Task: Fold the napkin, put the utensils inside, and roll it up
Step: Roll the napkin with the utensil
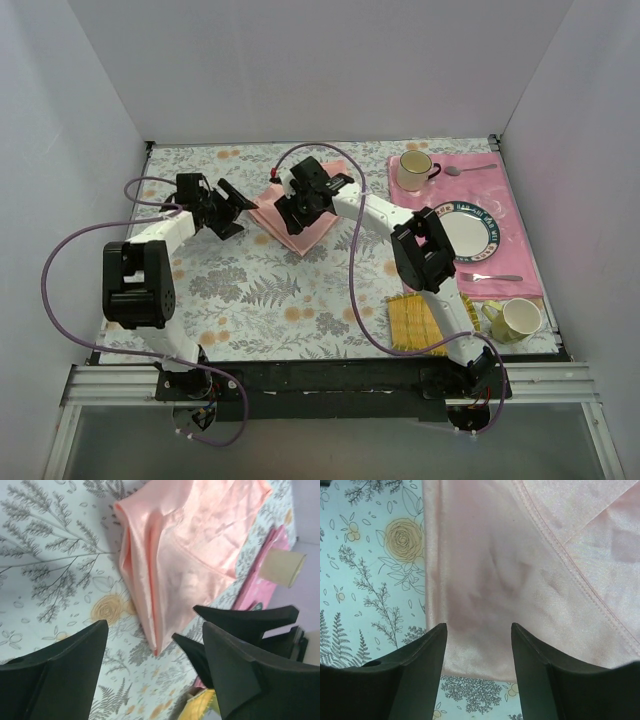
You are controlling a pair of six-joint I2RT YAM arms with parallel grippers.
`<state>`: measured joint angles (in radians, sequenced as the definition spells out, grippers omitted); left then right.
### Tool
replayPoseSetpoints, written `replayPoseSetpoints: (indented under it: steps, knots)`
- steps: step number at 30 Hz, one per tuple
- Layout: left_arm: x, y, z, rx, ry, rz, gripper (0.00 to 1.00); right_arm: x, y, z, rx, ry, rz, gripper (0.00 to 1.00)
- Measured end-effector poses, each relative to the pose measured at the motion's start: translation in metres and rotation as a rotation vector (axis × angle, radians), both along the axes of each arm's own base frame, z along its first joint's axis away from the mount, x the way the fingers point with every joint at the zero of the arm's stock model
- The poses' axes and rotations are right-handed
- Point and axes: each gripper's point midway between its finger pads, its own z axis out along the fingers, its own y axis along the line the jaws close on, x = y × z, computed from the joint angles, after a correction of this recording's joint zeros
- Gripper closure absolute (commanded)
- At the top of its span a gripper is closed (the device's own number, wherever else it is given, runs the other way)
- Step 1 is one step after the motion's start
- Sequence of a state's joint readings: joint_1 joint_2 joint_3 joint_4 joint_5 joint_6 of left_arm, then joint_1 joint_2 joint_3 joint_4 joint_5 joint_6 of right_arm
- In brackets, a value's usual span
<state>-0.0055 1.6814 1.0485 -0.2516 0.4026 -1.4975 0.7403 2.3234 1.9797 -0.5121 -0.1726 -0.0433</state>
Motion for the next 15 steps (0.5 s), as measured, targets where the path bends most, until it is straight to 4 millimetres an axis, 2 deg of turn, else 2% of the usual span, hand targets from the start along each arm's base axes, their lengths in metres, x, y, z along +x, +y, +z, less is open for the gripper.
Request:
replayPoseSetpoints:
  steps: [4,7,12,15]
  knots:
    - [0.021,-0.002,0.000,-0.027,-0.050,-0.035,0.24,-0.003,0.000,0.011,-0.013,-0.031,0.026,0.37]
    - [0.036,-0.006,-0.014,-0.021,-0.064,-0.081,0.25,-0.001,-0.001,0.015,-0.011,-0.043,0.030,0.37]
    - [0.041,-0.008,-0.042,-0.001,-0.036,-0.128,0.26,-0.002,0.000,0.015,-0.010,-0.047,0.043,0.36]
    - [0.042,-0.008,-0.045,0.006,-0.039,-0.140,0.33,-0.003,0.002,0.015,-0.010,-0.055,0.059,0.34]
